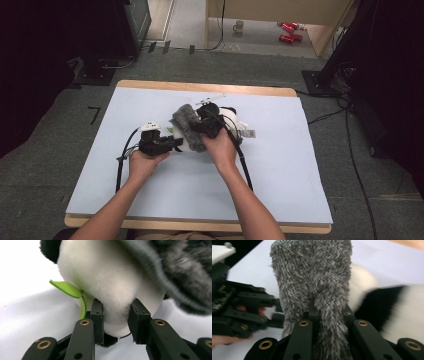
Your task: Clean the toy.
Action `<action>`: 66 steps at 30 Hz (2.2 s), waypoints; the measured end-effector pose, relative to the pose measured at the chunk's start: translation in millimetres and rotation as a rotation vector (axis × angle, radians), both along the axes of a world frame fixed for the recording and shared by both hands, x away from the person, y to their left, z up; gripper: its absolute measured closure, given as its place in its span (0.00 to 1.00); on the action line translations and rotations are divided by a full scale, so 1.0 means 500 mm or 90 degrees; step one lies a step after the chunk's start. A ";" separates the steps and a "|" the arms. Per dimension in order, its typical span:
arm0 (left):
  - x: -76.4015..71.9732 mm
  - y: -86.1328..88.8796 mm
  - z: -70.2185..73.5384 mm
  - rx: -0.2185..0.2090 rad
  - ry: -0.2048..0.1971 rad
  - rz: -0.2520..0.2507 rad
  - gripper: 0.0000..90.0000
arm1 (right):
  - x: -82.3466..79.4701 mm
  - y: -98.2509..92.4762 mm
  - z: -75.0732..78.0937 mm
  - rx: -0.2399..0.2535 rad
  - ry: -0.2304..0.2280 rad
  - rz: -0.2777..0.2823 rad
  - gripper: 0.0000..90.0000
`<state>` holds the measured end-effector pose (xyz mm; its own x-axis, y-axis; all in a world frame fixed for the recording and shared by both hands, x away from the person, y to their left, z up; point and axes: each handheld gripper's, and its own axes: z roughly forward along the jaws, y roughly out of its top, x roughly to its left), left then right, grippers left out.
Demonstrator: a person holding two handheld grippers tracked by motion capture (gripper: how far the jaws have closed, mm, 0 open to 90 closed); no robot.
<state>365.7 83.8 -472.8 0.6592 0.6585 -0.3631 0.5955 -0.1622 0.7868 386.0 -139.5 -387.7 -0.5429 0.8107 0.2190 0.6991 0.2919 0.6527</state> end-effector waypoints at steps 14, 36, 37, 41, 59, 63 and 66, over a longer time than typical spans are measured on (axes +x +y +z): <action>0.003 0.002 -0.001 -0.005 -0.002 -0.009 0.77 | -0.034 -0.165 0.037 0.017 -0.028 -0.070 0.88; 0.003 0.005 -0.006 0.013 -0.003 -0.019 0.77 | -0.056 -0.370 -0.008 0.089 -0.016 -0.198 0.88; 0.002 0.004 -0.006 0.015 -0.003 -0.020 0.77 | -0.057 -0.377 -0.002 0.093 -0.022 -0.200 0.88; -0.001 0.004 -0.006 0.020 -0.006 -0.020 0.77 | -0.058 -0.383 0.019 0.111 -0.039 -0.189 0.88; -0.022 0.008 -0.015 0.035 -0.017 -0.025 0.78 | -0.010 -0.283 -0.008 0.085 -0.018 -0.129 0.87; -0.021 0.007 -0.016 0.033 -0.017 -0.024 0.78 | -0.012 -0.281 -0.023 0.077 -0.018 -0.127 0.87; -0.020 0.007 -0.017 0.030 -0.016 -0.025 0.78 | -0.014 -0.280 -0.034 0.077 -0.021 -0.126 0.88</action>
<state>355.8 87.5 -481.1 0.6928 0.6484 -0.3156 0.5684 -0.2217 0.7923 379.3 -279.5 -404.5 -0.3843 0.8712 0.3054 0.7124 0.0695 0.6983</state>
